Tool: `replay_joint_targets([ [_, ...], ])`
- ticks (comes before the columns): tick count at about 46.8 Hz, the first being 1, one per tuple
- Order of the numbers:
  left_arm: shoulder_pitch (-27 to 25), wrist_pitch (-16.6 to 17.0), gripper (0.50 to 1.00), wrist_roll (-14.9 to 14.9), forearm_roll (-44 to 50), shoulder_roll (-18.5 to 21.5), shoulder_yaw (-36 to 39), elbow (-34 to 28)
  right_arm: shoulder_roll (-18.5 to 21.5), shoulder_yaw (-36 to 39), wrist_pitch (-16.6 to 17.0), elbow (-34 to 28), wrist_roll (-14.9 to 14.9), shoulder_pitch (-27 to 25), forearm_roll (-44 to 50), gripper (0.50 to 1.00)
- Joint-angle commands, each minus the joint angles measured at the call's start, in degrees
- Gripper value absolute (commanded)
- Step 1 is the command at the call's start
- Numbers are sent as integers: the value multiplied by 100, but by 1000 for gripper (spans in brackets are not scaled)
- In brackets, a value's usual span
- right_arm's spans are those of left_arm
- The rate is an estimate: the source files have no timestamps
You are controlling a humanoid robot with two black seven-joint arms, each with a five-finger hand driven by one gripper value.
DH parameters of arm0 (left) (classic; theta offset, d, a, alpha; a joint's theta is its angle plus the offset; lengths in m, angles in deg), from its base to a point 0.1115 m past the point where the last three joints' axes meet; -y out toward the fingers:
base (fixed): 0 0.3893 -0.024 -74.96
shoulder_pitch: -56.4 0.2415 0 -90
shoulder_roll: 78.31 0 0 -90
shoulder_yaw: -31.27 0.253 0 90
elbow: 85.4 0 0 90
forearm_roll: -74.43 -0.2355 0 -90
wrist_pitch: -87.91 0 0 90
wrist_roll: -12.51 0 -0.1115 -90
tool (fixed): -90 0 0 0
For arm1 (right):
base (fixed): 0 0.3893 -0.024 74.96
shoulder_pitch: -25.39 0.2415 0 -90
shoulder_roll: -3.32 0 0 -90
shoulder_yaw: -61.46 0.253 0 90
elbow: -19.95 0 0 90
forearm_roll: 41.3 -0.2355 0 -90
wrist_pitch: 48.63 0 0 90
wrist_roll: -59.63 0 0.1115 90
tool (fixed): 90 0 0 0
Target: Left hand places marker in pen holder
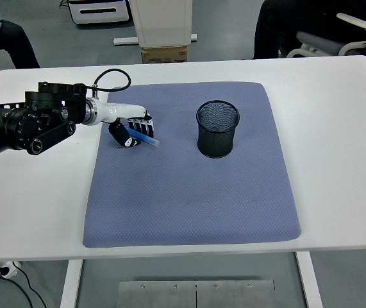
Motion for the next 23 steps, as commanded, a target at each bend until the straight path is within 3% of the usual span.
replay_joint_targets([
  [1, 1, 15, 575, 1, -97, 0, 5, 0, 0, -7, 0, 7, 0, 0, 0, 1000],
  [16, 1, 103, 569, 1, -97, 9, -4, 0, 0, 2, 0, -2, 0, 0, 0, 1000],
  [20, 1, 103, 552, 1, -97, 9, 5, 0, 0, 2, 0, 7, 0, 0, 0, 1000],
  [21, 1, 103, 500, 1, -106, 0, 5, 0, 0, -7, 0, -2, 0, 0, 0, 1000],
  [23, 1, 103, 500, 1, -106, 0, 5, 0, 0, 2, 0, 7, 0, 0, 0, 1000],
])
